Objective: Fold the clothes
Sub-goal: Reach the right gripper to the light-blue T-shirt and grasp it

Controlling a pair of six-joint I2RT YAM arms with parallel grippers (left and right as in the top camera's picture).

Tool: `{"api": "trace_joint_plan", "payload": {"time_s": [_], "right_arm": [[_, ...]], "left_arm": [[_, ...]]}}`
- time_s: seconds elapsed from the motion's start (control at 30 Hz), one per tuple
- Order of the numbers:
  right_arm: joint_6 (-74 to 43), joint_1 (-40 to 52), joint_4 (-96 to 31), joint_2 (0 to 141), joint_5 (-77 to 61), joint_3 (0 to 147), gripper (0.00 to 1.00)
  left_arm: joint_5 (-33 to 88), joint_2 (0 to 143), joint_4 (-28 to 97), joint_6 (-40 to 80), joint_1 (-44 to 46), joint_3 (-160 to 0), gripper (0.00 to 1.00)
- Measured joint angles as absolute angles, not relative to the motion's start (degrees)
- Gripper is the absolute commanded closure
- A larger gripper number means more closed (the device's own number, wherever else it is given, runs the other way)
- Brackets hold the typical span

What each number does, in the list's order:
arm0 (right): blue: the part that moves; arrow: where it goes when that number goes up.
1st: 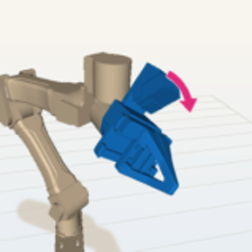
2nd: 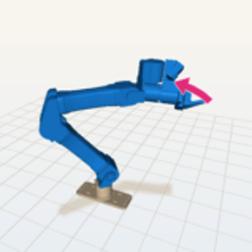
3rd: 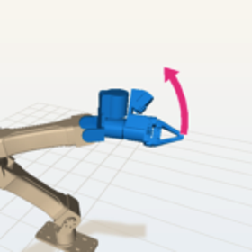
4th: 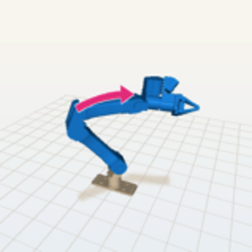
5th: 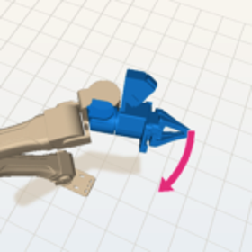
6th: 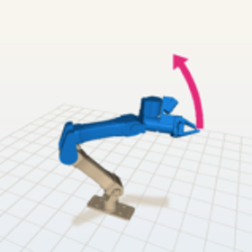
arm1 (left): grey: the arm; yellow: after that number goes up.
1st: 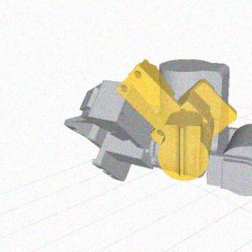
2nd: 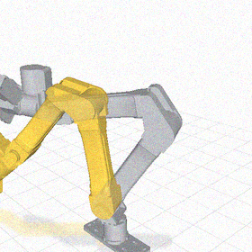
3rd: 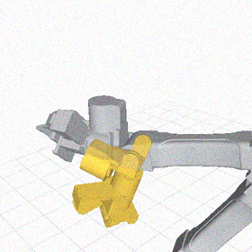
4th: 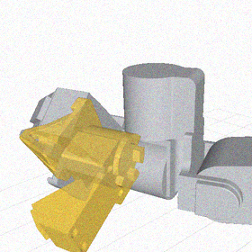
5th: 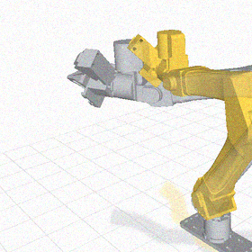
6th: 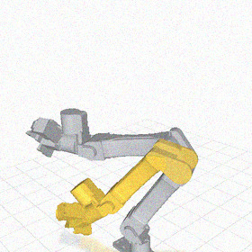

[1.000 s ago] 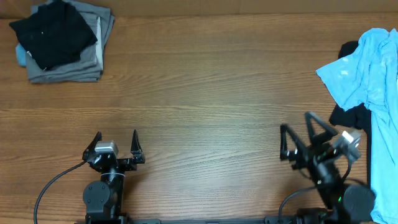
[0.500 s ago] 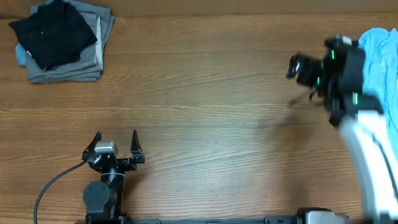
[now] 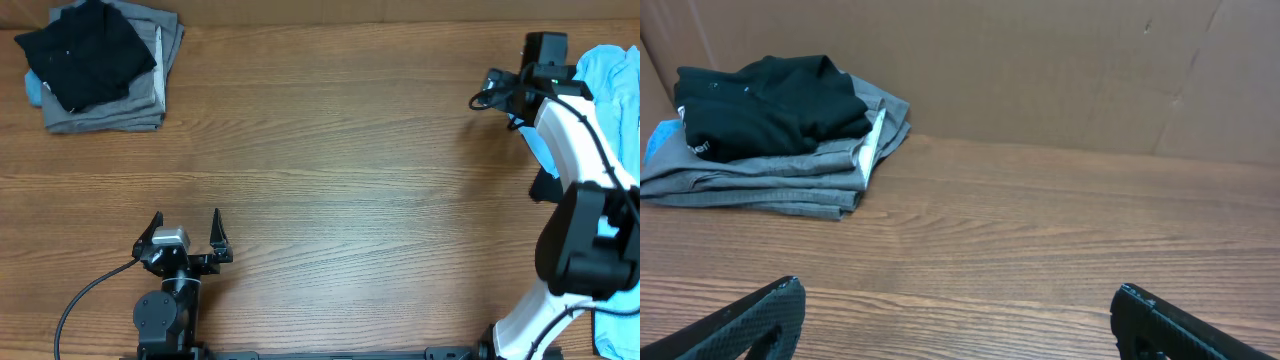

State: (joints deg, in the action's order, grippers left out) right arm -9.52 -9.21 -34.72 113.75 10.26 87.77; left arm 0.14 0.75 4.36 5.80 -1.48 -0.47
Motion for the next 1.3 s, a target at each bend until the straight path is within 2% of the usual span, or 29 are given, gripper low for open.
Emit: {"api": "trace_joint_plan", "payload": {"time_s": [0.27,1.07,1.17,1.3], "right_arm": [[-9.17,-14.81,-30.09,118.3,8.58,87.77,0.04],[-11.31,-14.52,-25.85,126.17,7.38,87.88,0.1],[-11.35,-14.41,-25.52,126.96,8.25,88.4,0.17],[-11.33,-14.44,-25.43,127.48,9.47,88.86,0.3]], "left_arm": [[0.14,0.75,4.38,5.8,-1.48,-0.47,0.0],[0.14,0.75,4.36,5.8,-1.48,-0.47,0.0],[0.14,0.75,4.36,5.8,-1.48,-0.47,0.0],[0.14,0.75,4.38,5.82,-1.48,-0.47,0.0]]}}
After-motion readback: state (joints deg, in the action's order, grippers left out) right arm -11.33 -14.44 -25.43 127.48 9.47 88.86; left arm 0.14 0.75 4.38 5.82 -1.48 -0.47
